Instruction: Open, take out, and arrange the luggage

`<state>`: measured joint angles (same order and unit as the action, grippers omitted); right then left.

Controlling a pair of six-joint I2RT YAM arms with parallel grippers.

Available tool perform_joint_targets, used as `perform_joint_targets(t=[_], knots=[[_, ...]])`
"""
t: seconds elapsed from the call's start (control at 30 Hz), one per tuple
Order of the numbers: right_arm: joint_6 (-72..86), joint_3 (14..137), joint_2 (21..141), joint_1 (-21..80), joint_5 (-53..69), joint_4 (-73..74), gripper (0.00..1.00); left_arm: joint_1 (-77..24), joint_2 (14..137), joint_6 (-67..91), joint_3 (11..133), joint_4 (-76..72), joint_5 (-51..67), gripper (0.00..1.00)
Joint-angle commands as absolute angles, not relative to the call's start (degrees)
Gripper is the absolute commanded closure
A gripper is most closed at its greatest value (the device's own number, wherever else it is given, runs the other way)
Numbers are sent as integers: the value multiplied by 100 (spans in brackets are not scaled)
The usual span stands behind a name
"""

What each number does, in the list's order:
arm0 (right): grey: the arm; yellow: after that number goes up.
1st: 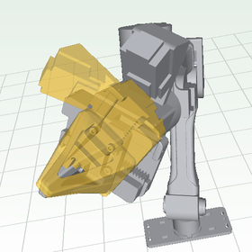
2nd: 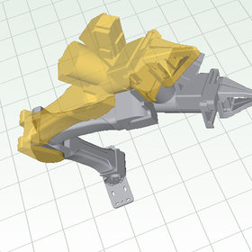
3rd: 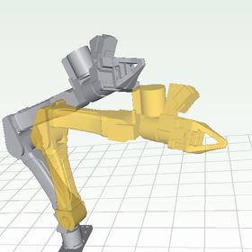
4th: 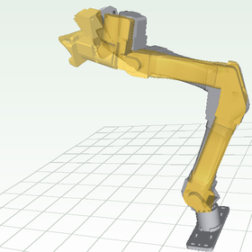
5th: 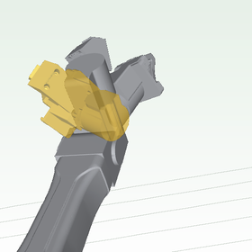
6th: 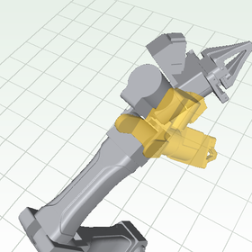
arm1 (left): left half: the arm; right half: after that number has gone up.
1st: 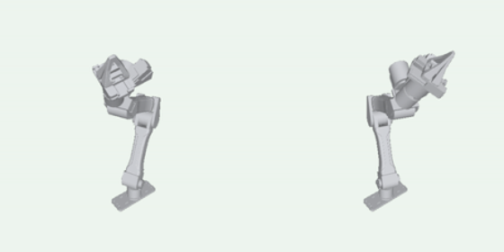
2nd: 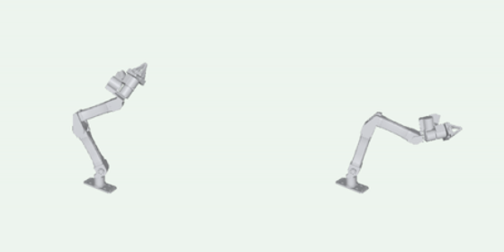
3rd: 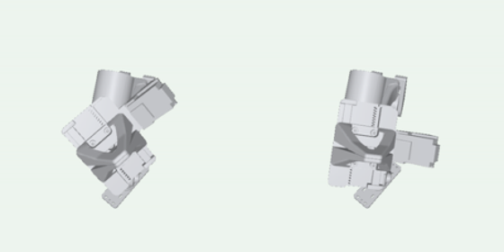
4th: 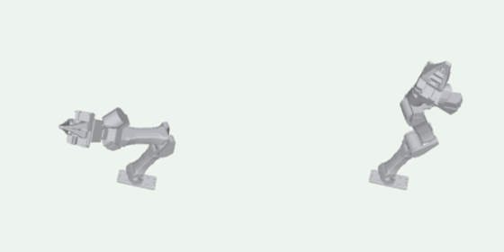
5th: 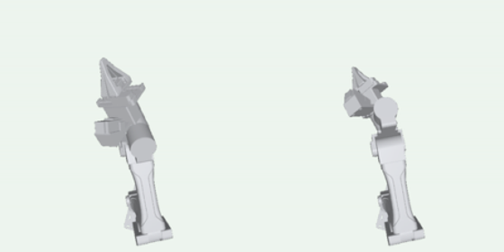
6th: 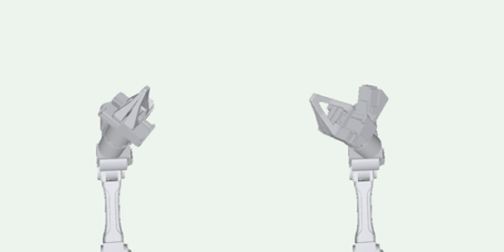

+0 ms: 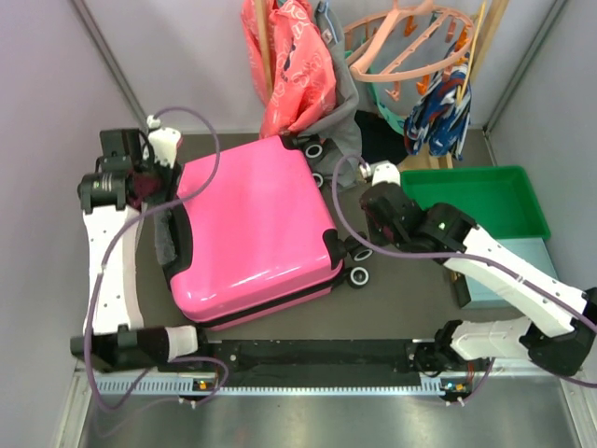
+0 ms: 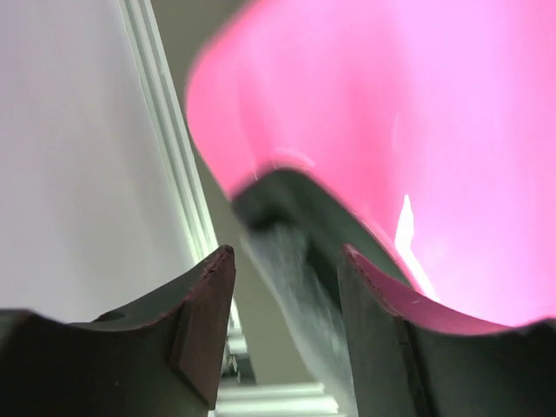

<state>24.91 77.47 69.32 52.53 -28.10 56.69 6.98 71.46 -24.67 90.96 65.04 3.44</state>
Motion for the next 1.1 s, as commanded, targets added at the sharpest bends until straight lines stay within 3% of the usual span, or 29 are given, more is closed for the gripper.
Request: perform_joint_targets(t=[0.0, 0.17, 0.43, 0.73, 1.07], knots=[[3312, 7297, 6496, 5712, -3024, 6187, 99, 607, 8128, -2057, 9878, 5687, 440, 46], [4033, 6751, 6513, 6152, -2752, 6013, 100, 369, 9552, -2135, 10764, 5230, -420, 51], [4359, 5906, 7126, 6109, -2505, 4501, 100, 369, 10950, -2408, 11548, 5010, -388, 52], [4237, 6310, 7497, 4599, -2189, 3429, 100, 352, 10662, -3091, 10558, 5396, 754, 55], [3648, 7610, 8516, 3938, -1442, 3261, 100, 53, 9801, -3744, 9027, 6442, 1537, 57]])
